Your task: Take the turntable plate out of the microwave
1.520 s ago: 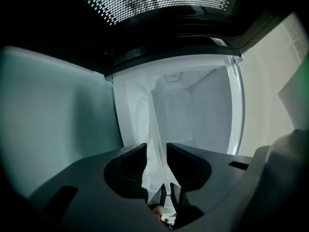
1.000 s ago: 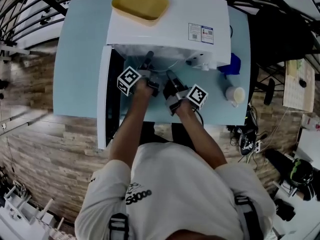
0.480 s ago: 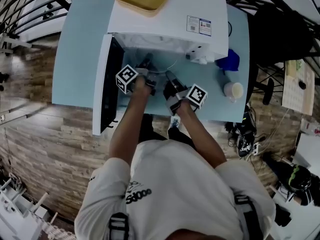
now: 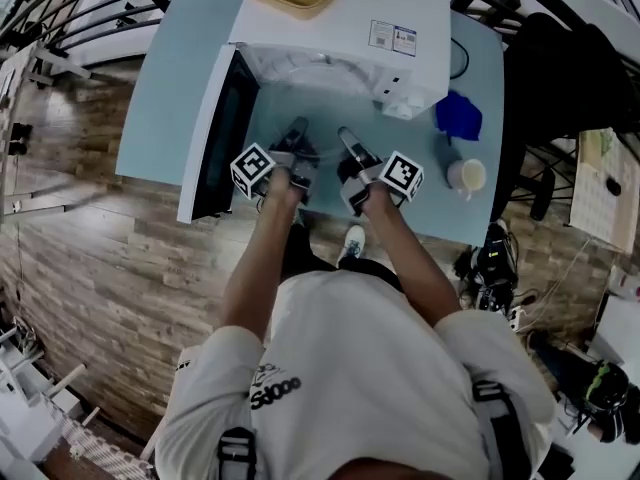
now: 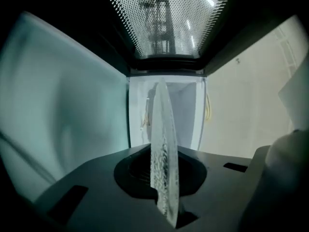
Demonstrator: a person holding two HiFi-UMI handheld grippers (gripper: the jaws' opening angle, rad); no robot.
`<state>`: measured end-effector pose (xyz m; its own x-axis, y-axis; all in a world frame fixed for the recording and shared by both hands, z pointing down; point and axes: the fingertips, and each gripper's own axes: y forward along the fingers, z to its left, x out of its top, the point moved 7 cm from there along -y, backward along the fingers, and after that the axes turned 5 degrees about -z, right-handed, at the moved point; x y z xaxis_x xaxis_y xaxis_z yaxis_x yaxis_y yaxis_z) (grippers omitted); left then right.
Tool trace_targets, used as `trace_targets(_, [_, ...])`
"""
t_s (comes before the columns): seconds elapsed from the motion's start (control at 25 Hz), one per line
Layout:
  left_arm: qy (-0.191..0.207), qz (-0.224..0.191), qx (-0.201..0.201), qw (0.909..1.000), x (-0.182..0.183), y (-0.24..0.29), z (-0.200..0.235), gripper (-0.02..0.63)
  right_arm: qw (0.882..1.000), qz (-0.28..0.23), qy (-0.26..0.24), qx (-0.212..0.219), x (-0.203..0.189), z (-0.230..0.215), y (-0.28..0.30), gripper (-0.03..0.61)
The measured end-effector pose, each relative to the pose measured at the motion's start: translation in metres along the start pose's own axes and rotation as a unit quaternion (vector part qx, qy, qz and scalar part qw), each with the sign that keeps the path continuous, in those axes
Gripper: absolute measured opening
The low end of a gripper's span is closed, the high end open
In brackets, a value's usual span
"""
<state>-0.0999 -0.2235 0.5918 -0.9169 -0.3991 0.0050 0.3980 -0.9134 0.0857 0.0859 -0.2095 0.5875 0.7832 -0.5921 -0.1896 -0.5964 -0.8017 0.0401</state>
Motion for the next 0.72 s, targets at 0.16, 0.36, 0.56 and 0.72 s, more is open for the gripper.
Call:
trace_targets(0.16, [0.027,0.014,-0.039,0.9988,-0.019,-0.024,-0.024,0.035,0.999,0.035,-0.028,0.02,-0.001,0.02,-0.007,0.048])
trace_targets(0.36, [0.079,0.021,-0.087,0.9929,-0.04,-0.054,-0.061,0.035,0.994,0.065,-0.05,0.072,-0.006,0.057,-0.031,0.048])
trace_targets(0.56, [0.094,0.009,-0.145,0.9848,-0.062,-0.084,-0.1,0.035,0.986,0.074,-0.079,0.124,-0.011,0.095,-0.058,0.047])
trace_targets(0.72, [0.117,0.002,-0.173,0.9779,-0.076,-0.104,-0.124,0.035,0.982,0.072,-0.088,0.154,-0.015,0.12,-0.078,0.047])
